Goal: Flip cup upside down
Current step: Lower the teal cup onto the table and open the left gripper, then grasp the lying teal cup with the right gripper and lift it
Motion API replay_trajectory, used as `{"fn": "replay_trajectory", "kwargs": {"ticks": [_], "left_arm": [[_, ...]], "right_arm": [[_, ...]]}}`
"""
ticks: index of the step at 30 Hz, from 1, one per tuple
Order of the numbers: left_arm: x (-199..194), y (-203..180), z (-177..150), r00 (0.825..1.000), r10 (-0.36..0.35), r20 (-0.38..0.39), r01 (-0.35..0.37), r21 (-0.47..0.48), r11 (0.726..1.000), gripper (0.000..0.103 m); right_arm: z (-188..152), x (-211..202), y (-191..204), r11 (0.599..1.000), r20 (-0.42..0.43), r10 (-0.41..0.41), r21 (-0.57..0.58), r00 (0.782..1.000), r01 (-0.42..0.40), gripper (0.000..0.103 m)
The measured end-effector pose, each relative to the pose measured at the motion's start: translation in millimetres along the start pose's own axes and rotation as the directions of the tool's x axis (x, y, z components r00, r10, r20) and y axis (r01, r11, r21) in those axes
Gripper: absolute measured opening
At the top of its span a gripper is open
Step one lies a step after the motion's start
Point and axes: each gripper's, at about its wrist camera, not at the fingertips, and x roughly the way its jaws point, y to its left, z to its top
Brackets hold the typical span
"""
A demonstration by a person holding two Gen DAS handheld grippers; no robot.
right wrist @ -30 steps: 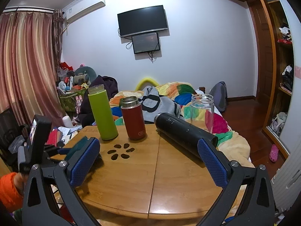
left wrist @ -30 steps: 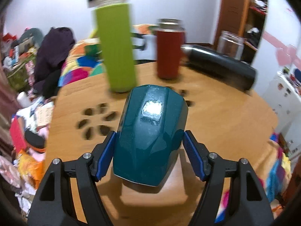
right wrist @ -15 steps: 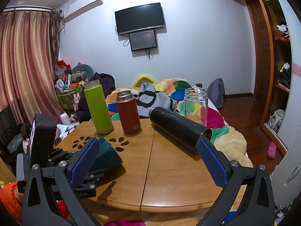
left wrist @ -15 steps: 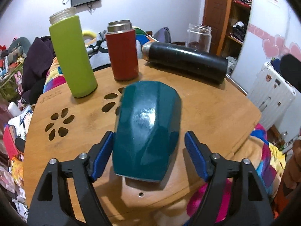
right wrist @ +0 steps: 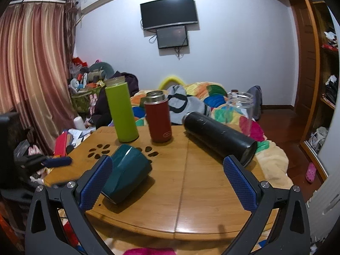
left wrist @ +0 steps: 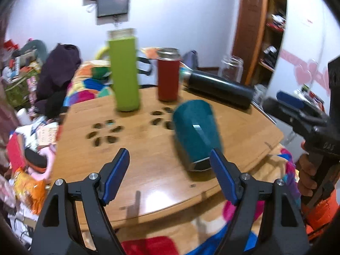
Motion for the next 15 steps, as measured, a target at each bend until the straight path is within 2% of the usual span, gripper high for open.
{"fn": "replay_trajectory", "kwargs": {"ticks": [3,8,15], "left_arm": [[-10,23,-6,0.997,0.070,0.024,-0.070,-0.035,0.997,0.078],[-14,46,-11,0.990,0.135,0.044,-0.131,-0.081,0.988,0.078],[-13,61,-11,0.986,0.150,0.076,-0.140,-0.121,0.983,0.078]], "right_arm": [[-3,13,12,0.999,-0.034,0.033,-0.011,0.999,-0.034,0.103],[-12,41,37,0.996,-0.106,0.083,-0.032,0.991,-0.087,0.103],[-34,82,71,0.993,-0.207,0.066,-0.082,0.976,-0.085,0.103]]}}
